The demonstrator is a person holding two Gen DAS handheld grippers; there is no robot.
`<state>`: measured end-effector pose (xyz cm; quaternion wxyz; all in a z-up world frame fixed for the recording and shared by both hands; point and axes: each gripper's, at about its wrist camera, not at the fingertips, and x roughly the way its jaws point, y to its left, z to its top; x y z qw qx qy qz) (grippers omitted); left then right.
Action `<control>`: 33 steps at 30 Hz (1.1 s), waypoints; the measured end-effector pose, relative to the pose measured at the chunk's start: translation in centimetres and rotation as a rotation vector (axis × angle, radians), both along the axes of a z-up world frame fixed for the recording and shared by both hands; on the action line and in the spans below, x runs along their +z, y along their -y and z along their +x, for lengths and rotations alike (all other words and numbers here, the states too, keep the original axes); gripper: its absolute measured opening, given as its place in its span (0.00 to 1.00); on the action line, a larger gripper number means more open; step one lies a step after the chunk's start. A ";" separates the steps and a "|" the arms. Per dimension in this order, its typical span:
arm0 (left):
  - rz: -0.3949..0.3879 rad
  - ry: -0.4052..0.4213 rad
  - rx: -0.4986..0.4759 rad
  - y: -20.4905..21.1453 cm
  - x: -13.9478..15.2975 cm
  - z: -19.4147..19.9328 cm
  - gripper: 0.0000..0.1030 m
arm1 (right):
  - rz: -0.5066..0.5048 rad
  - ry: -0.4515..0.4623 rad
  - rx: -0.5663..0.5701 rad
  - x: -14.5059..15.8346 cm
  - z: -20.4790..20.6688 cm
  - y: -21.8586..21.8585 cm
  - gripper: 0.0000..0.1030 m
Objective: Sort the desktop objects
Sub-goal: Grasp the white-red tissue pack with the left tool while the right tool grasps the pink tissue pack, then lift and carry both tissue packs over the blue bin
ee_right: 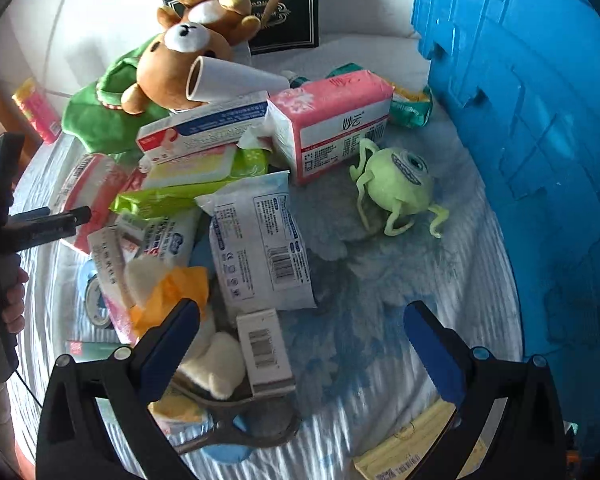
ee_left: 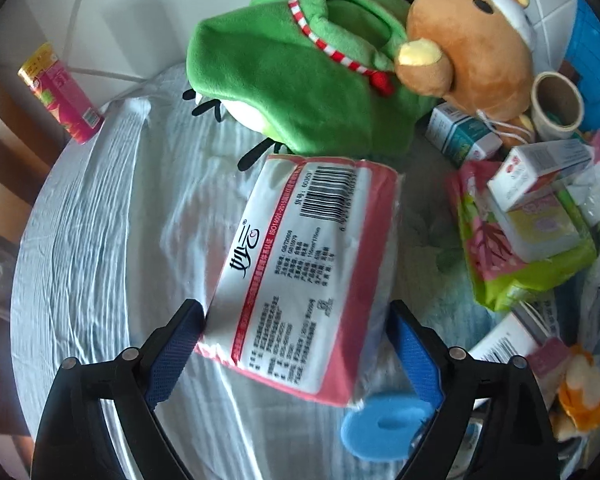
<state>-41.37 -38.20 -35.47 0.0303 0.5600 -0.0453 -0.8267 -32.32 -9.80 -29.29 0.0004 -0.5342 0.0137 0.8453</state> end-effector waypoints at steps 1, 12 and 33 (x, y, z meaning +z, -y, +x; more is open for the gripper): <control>0.018 0.011 0.008 0.2 -0.3 -0.4 0.91 | -0.003 -0.004 -0.002 -0.1 -0.5 -0.1 1.00; 0.101 0.012 0.076 1.6 -1.3 -2.0 0.85 | -0.121 -0.116 -0.194 2.8 -10.1 -3.3 1.00; 0.082 -0.010 0.091 1.5 -1.2 -1.6 0.81 | -0.082 0.041 -0.151 -3.3 -18.2 -2.9 0.77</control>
